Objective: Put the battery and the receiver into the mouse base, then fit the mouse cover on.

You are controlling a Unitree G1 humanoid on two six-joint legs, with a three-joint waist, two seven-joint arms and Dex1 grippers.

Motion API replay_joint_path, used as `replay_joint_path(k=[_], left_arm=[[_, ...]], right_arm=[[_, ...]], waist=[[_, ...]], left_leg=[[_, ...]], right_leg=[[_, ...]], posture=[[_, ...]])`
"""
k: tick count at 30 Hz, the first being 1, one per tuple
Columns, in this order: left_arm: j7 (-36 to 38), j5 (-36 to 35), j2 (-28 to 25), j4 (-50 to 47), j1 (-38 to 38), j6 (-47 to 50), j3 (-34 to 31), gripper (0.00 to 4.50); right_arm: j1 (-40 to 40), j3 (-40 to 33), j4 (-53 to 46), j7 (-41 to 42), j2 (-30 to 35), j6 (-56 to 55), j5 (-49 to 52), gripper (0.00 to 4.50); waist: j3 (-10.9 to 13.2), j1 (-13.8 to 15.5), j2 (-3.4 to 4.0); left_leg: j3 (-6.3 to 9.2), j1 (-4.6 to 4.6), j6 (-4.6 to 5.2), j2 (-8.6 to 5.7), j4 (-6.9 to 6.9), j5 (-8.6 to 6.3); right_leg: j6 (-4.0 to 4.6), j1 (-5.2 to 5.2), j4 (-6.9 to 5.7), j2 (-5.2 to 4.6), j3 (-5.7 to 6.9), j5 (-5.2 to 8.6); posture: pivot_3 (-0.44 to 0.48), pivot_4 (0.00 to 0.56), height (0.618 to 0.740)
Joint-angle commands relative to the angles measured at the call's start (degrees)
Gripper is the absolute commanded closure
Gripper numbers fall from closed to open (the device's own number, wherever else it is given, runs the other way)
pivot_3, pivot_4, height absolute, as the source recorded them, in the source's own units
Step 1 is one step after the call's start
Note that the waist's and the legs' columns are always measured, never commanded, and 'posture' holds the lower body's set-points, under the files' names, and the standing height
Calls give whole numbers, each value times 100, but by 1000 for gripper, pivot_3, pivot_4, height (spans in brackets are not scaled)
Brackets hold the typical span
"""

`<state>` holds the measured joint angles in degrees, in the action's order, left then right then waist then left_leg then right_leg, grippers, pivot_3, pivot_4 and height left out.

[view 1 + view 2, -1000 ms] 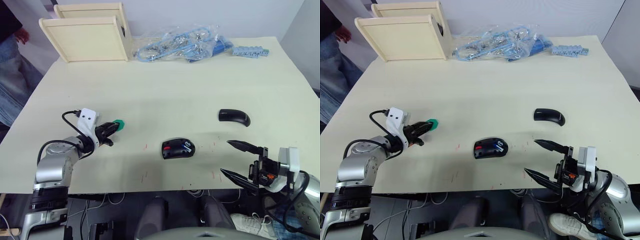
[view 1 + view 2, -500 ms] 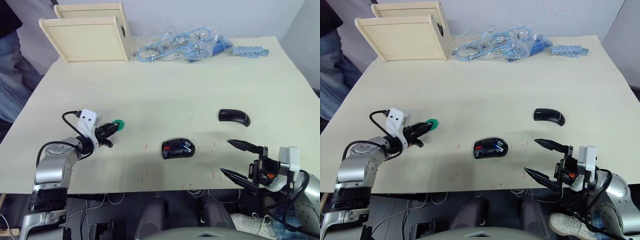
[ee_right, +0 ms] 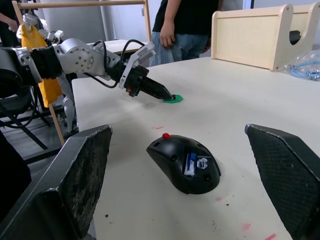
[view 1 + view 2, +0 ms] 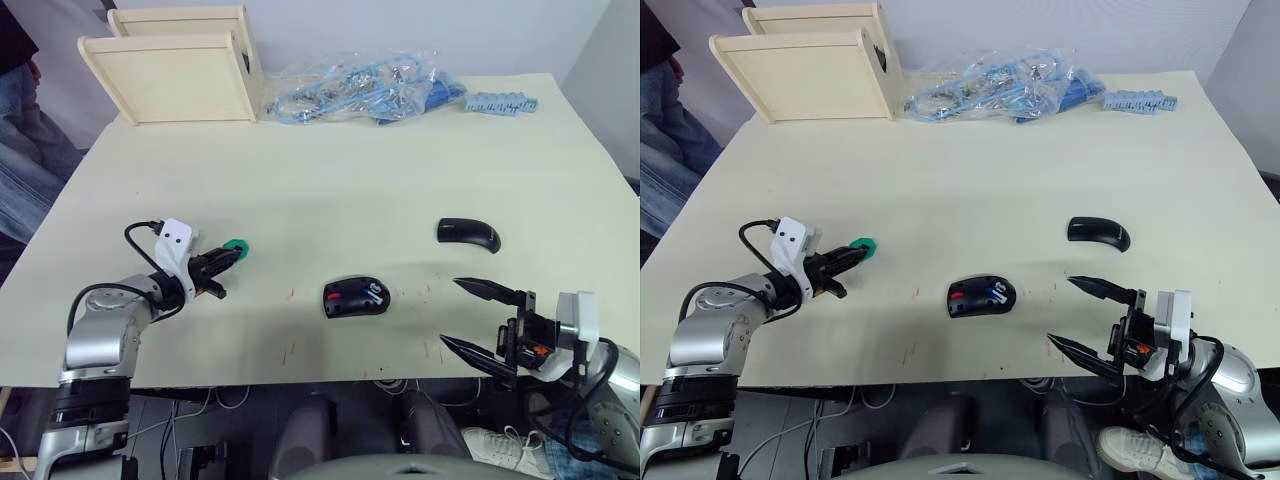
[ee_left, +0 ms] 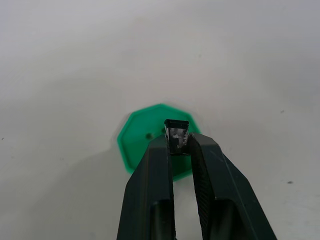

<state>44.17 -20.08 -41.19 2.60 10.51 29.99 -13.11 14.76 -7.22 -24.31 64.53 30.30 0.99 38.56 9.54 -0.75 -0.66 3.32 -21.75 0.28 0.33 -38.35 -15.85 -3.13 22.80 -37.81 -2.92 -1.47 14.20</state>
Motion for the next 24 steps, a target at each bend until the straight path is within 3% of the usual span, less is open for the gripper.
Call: replay_joint_path(k=[1,6,14,17,21,24], left_arm=[[587,-501,-422,-382,179,244,-310,4474],[1467,-805,-1106,-711,291,488,-153,4474],[2352,-1098,-1726,-1259,686,718,218,4474],[2635,-1152,-1823,-1432,1034,769,511,4474],[2894,-1025,-1778,-1564,1518,585,972,4474],[2934,-912,-1677,-1584,1778,437,1220,4474]], right_arm=[[-24,-20,-172,-29,-4,-44,52,0],[-134,24,-390,-348,129,382,89,0],[-704,27,-1135,-1500,400,1616,323,0],[-1144,13,-1617,-2763,662,2538,-281,0],[-1889,-93,-1617,-3169,923,3967,1386,0],[-2319,-117,-1432,-3452,975,4543,2031,0]], waist=[[0,0,0],[2,-6,-1],[4,-7,-1],[5,-5,-1],[5,-5,-3],[15,-6,-15]], left_leg=[[0,0,0,0,0,0],[-2,-1,0,0,0,0],[-4,-3,0,1,0,0],[-4,-4,0,1,0,0],[-13,-21,0,-2,-1,1],[-27,-25,1,-1,-1,1]], right_leg=[[0,0,0,0,1,0],[1,1,-1,1,0,1],[1,4,-1,2,-1,1],[1,5,-3,3,-2,1],[1,21,-3,3,0,1],[2,26,-3,4,-2,1]], posture=[[0,150,740],[0,150,740],[0,150,740],[0,150,740],[0,150,740],[0,150,740]])
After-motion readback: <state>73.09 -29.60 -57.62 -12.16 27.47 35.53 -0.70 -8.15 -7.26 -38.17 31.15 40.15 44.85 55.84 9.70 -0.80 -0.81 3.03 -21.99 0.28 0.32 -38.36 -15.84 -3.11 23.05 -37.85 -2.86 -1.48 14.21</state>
